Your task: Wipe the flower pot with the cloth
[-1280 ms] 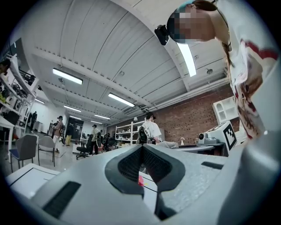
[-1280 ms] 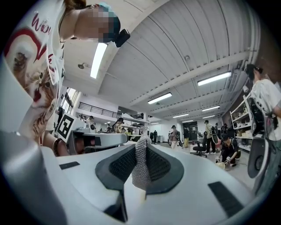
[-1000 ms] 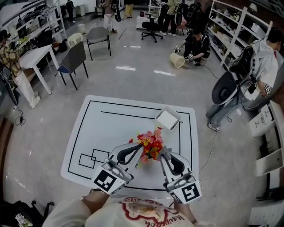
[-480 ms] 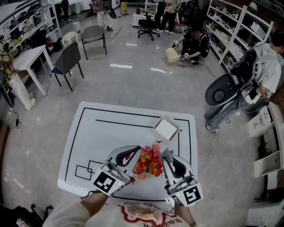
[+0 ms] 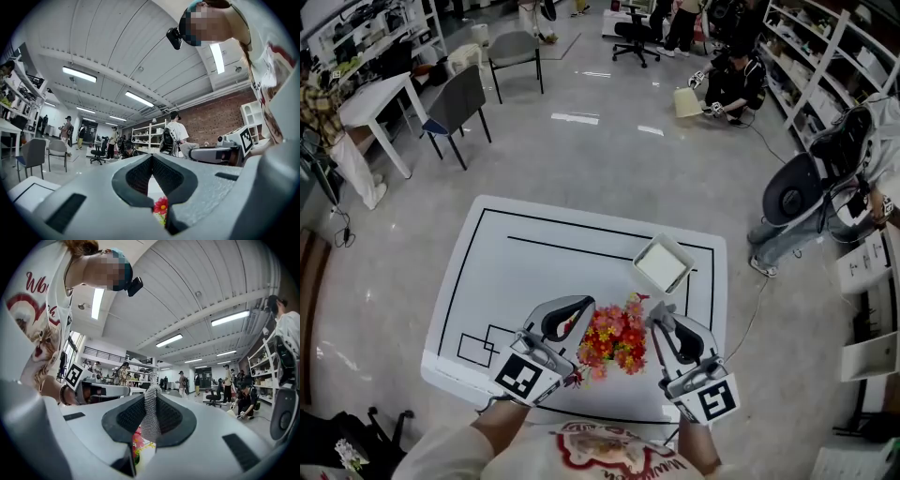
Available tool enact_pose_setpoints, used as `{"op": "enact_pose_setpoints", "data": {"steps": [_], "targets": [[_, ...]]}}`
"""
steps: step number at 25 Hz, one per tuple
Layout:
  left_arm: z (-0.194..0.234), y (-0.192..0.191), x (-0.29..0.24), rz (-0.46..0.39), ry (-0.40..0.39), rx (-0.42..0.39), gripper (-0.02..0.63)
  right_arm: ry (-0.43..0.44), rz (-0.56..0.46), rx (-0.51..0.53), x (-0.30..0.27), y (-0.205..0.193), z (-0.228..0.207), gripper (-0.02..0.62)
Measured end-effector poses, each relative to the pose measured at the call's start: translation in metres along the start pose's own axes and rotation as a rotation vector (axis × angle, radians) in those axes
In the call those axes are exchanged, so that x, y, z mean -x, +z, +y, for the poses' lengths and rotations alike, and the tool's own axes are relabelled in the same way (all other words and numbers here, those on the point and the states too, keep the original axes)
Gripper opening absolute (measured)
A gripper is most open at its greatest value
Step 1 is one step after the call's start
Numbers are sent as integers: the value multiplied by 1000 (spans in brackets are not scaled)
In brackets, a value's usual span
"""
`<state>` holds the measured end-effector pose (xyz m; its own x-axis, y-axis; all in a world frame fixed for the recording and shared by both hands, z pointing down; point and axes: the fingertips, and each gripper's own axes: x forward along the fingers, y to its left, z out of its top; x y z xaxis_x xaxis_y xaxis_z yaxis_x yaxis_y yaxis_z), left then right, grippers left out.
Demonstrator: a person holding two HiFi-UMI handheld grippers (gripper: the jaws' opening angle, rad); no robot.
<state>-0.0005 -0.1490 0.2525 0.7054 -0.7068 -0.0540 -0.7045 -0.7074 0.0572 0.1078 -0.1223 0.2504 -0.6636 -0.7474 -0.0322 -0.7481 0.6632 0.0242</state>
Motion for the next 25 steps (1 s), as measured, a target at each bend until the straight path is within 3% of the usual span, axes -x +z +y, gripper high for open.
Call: {"op": "enact_pose_setpoints", "data": {"steps": [9, 25], "targets": [[22, -32, -6, 61, 32, 16, 3, 19, 34, 37, -14, -28, -35, 57], [44, -69, -23, 107, 55, 54, 3, 142, 99, -71, -40, -95, -41, 57]]}}
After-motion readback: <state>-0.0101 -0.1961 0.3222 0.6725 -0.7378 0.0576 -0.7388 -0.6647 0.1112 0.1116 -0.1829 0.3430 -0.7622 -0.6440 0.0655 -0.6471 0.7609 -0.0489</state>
